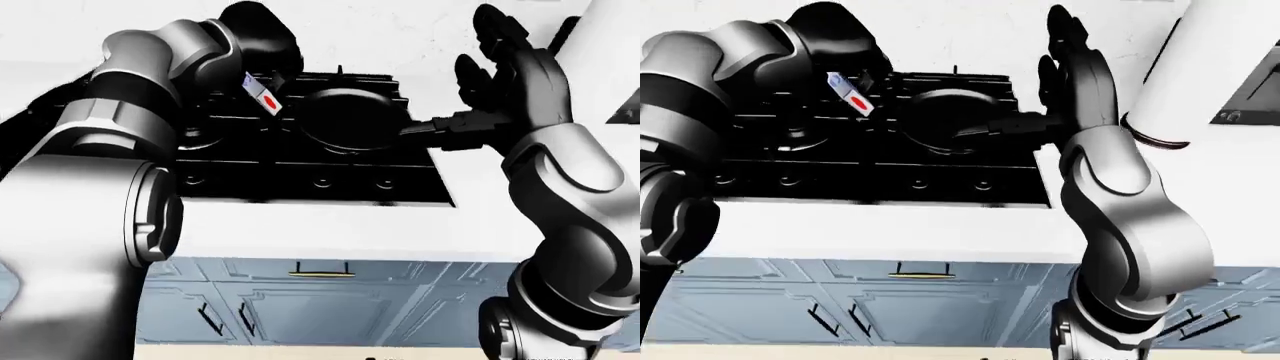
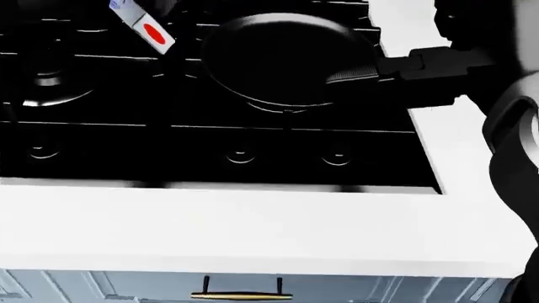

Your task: Pick the cream cheese stick from the plate and place it in the pan.

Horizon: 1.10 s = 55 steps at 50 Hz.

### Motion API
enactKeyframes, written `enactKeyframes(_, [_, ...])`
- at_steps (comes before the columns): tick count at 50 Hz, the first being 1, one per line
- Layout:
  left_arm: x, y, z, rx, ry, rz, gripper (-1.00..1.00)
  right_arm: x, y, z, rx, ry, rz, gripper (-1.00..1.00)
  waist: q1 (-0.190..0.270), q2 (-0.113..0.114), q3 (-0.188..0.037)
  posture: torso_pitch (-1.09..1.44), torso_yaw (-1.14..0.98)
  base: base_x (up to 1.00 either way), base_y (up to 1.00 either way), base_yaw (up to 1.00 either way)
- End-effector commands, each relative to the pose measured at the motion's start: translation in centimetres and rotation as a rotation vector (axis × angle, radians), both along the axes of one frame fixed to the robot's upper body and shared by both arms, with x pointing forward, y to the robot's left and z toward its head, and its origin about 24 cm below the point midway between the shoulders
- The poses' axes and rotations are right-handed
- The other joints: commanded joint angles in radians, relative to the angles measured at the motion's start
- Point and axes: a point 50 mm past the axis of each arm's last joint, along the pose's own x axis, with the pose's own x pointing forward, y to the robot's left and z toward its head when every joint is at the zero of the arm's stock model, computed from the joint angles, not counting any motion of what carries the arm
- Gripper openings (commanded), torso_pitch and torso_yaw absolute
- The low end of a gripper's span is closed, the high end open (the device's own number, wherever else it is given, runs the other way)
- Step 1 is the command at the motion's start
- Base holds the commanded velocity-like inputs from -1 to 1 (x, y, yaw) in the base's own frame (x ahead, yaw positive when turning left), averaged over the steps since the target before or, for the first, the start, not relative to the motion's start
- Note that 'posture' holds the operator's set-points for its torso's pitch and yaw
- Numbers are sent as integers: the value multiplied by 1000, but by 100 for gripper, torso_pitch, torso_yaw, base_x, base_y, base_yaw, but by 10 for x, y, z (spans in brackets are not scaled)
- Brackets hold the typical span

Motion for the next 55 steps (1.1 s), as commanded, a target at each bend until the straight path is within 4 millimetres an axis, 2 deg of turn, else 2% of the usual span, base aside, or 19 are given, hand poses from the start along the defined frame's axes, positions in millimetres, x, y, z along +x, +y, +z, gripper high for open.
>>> enactKeyframes(1, [-13, -18, 49, -99, -186, -89, -100, -7, -6, 16, 11, -99, -40, 100, -13, 12, -31, 0, 0, 0, 0, -100])
enactKeyframes(4, [-13, -17, 50, -98, -189, -88, -100, -7, -5, 16, 8, -97, -41, 100, -12, 4, -20, 0, 0, 0, 0, -100])
enactKeyframes(8, [-13, -17, 48, -100, -187, -88, -100, -8, -5, 17, 8, -97, -39, 100, -13, -28, -18, 0, 0, 0, 0, -100])
enactKeyframes(10, [-13, -16, 49, -101, -188, -86, -100, -8, -5, 17, 14, -108, -40, 100, 3, -51, -15, 0, 0, 0, 0, -68])
enactKeyframes(12, [-13, -16, 49, -104, -189, -86, -100, -7, -5, 16, 11, -107, -45, 100, 23, -110, -39, 0, 0, 0, 0, 0])
enactKeyframes(13, [-12, -15, 48, -105, -190, -85, -100, -7, -4, 16, 8, -104, -47, 100, 26, -75, -13, 0, 0, 0, 0, 0])
enactKeyframes(15, [-13, -15, 49, -107, -191, -83, -100, -7, -3, 15, 5, -103, -43, 100, 24, -89, -6, 0, 0, 0, 0, 0])
enactKeyframes(24, [-12, -13, 50, -108, -185, -75, -100, -7, -3, 15, 1, -104, -37, 100, 10, -55, 6, 0, 0, 0, 0, 0])
enactKeyframes(26, [-12, -13, 49, -106, -185, -75, -100, -7, -3, 16, 3, -105, -35, 100, 0, -29, -4, 0, 0, 0, 0, 0])
enactKeyframes(28, [-12, -13, 49, -107, -184, -75, -100, -7, -3, 15, 4, -105, -35, 100, -12, 19, -20, 0, 0, 0, 0, 0])
enactKeyframes(29, [-12, -13, 49, -107, -184, -74, -100, -6, -3, 15, 4, -105, -33, 100, -11, -16, -9, 0, 0, 0, 0, 0])
enactKeyframes(31, [-12, -14, 48, -107, -181, -76, -100, -6, -3, 14, 6, -105, -31, 100, -10, -13, -24, 0, 0, 0, 0, 0])
enactKeyframes(37, [-11, -14, 46, -106, -180, -78, -100, -8, -1, 16, 9, -112, -24, 100, -3, -23, -25, 0, 0, 0, 0, 0])
enactKeyframes(43, [-11, -16, 45, -108, -179, -82, -100, -8, -2, 16, 14, -118, -20, 100, 1, -24, -24, 0, 0, 1, 0, 0])
enactKeyframes(44, [-11, -16, 45, -108, -179, -83, -100, -9, -2, 17, 14, -120, -18, 100, 1, -14, -39, 0, 0, 8, 0, 0])
enactKeyframes(46, [-12, -15, 46, -107, -181, -83, -100, -10, -2, 17, 15, -124, -16, 100, 8, -6, -23, 0, 0, 9, 0, 0])
enactKeyframes(50, [-12, -15, 46, -110, -181, -82, -100, -10, -1, 17, 15, -126, -11, 100, 7, 1, -23, 0, 0, 12, 0, 0])
enactKeyframes(53, [-11, -14, 46, -108, -181, -80, -100, -10, -1, 17, 15, -127, -12, 100, 8, -31, -13, 0, 0, 13, 0, 0])
enactKeyframes(55, [-12, -14, 46, -109, -181, -80, -100, -10, -1, 17, 15, -127, -11, 100, 11, -84, -26, 0, 0, 13, 0, 0])
